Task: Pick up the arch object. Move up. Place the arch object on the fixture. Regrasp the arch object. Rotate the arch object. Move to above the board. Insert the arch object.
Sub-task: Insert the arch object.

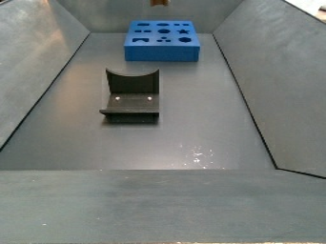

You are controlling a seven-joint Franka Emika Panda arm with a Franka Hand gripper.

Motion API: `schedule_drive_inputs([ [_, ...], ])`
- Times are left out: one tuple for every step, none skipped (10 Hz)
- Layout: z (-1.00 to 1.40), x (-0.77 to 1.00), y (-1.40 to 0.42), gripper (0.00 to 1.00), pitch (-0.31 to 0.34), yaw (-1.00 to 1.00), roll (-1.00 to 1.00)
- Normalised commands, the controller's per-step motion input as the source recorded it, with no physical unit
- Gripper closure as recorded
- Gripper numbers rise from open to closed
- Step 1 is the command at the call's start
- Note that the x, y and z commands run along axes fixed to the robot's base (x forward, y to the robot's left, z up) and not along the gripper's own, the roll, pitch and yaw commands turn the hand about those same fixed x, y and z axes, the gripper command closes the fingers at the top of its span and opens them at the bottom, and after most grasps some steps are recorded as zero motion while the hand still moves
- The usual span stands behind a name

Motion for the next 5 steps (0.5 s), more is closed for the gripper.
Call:
schedule_drive_inputs([
  [-0.13,1.00,-0.09,1.00,0.000,0.00,0.05],
  [-0.13,1.00,-0.09,1.00,0.000,0.00,0.04],
  [-0.13,1.00,-0.09,1.00,0.000,0.00,0.04],
  [-0.15,1.00,-0.10,1.00,0.000,0.00,0.04],
  [-0.15,1.00,-0.10,1.00,0.000,0.00,0.04],
])
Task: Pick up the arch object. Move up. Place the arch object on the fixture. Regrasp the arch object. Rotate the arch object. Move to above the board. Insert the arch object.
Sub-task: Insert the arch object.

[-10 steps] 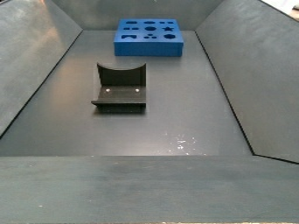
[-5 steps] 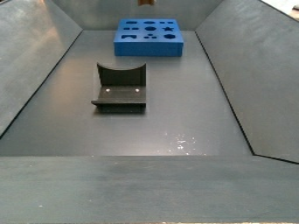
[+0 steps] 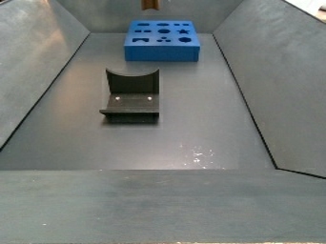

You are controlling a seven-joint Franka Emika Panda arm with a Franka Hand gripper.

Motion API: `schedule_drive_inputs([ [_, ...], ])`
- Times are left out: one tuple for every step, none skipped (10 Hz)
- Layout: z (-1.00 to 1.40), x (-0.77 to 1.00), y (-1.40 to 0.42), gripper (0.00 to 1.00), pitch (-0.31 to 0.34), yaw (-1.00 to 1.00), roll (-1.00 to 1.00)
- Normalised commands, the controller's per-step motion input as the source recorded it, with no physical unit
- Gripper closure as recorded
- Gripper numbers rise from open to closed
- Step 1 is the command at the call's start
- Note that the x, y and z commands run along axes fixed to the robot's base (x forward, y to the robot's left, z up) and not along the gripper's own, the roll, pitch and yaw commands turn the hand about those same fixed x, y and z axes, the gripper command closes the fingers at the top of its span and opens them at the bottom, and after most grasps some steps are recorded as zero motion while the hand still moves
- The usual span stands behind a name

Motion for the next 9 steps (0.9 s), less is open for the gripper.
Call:
schedule_drive_inputs([
  [-0.16,1.00,-0.10,1.00,0.000,0.00,0.04],
  [-0.17,1.00,-0.09,1.00,0.000,0.00,0.05],
  [-0.25,1.00,-0.11,1.00,0.020,0.00,0.03],
  [-0.27,1.00,-0.09,1.00,0.006,0.00,0.00],
  [-0.29,1.00,-0.10,1.00,0.000,0.00,0.01],
  [-0.29,0.95,-0.11,1.00,0.000,0.00,0.08],
  [-0.29,0.83,-0.08,1.00,0.000,0.00,0.15],
  [-0.26,0.72,-0.02,1.00,0.000,0.00,0.19],
  [-0.31,0.48,0.00,1.00,0.000,0.00,0.28],
])
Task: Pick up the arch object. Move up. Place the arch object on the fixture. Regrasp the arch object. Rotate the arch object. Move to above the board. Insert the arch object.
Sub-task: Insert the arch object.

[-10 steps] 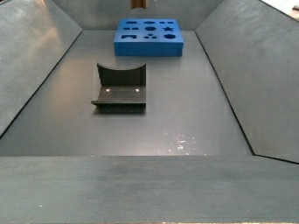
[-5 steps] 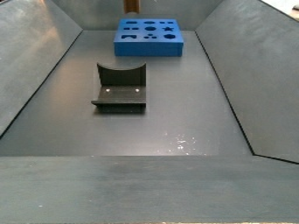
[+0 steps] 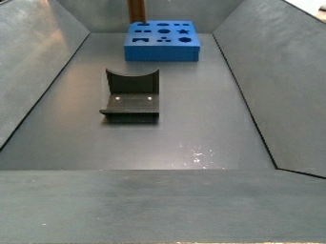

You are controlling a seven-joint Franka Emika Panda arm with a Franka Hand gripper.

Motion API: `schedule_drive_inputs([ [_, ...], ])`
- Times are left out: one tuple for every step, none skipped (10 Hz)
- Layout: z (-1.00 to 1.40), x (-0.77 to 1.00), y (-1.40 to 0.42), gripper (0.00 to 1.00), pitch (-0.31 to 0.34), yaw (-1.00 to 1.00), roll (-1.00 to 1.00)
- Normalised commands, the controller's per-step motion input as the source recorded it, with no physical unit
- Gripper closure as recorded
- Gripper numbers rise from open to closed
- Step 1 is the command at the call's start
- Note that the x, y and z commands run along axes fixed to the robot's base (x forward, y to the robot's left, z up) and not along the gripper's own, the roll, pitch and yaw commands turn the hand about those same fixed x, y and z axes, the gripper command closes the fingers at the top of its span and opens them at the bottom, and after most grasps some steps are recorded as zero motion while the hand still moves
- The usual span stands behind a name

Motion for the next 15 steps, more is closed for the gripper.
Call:
schedule_drive_inputs([
  [-0.39,0.29,-0.03,1.00,0.000,0.00,0.33],
  [-0.15,0.00,0.00,1.00,0.000,0.02,0.13],
  [-0.02,0.00,0.00,1.00,0.000,0.00,0.00],
  [-0.15,-0.14,0.00,1.00,0.000,0.00,0.02],
  [-0.23,-0.19,0.00,1.00,0.000,0.00,0.03],
  [-0.03,-0.03,0.00,1.00,0.000,0.00,0.00],
  [-0.20,-0.20,0.00,1.00,-0.004,0.00,0.01],
  [-0.16,-0.03,0.00,1.00,-0.043,0.01,0.00],
  [-0.03,0.00,0.00,1.00,0.000,0.00,0.00],
  [-0.12,0.00,0.00,1.00,0.000,0.09,0.00],
  [-0.20,0.00,0.00,1.00,-0.043,0.25,0.00],
  [-0.20,-0.01,0.00,1.00,-0.057,0.34,0.00],
  [0.00,-0.05,0.00,1.00,0.000,0.07,0.00],
  [-0.03,0.00,-0.04,1.00,-0.009,0.00,0.00],
  [-0.03,0.11,0.00,1.00,0.000,0.00,-0.01],
])
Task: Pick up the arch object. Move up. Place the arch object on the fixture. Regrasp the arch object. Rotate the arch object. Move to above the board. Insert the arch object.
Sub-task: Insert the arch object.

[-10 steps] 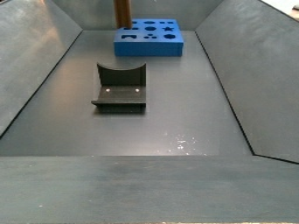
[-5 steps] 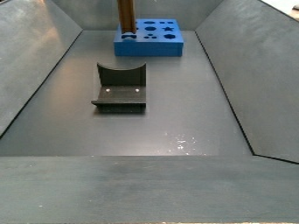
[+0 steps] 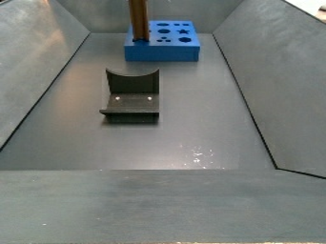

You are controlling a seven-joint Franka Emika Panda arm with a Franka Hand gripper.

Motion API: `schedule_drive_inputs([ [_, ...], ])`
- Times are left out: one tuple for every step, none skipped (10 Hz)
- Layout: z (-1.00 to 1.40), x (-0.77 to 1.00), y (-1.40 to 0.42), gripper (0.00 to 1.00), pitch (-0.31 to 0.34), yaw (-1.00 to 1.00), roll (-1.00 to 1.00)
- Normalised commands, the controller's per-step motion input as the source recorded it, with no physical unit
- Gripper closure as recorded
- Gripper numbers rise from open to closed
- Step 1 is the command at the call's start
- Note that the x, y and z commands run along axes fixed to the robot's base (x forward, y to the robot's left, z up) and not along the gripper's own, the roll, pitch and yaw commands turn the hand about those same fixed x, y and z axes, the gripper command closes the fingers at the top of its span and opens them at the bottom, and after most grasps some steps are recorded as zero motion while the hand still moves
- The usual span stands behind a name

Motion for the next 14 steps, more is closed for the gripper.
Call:
schedule_drive_inputs([
  [-0.06,0.16,0.00,1.00,0.000,0.00,0.00],
  [0.00,0.01,0.00,1.00,0.000,-0.01,0.00],
  [0.00,0.02,0.00,1.00,0.000,0.00,0.00],
  [-0.06,0.04,0.00,1.00,0.000,0.00,0.00],
  [-0.12,0.13,0.00,1.00,0.000,0.00,0.00],
  [-0.16,0.10,0.00,1.00,0.000,0.00,0.00],
  [-0.17,0.07,0.00,1.00,0.000,0.00,0.00],
  [-0.17,0.07,0.00,1.00,0.000,0.00,0.00],
  [-0.17,0.05,0.00,1.00,0.000,0.00,0.00],
  [-0.22,0.00,0.00,1.00,0.000,0.00,0.00],
  [-0.24,0.00,-0.01,1.00,0.000,0.04,0.00],
  [-0.25,0.00,-0.09,1.00,0.000,0.11,0.00],
  [-0.25,-0.02,-0.12,1.00,-0.003,0.11,0.00],
  [-0.25,-0.05,-0.13,1.00,-0.027,0.09,0.00],
])
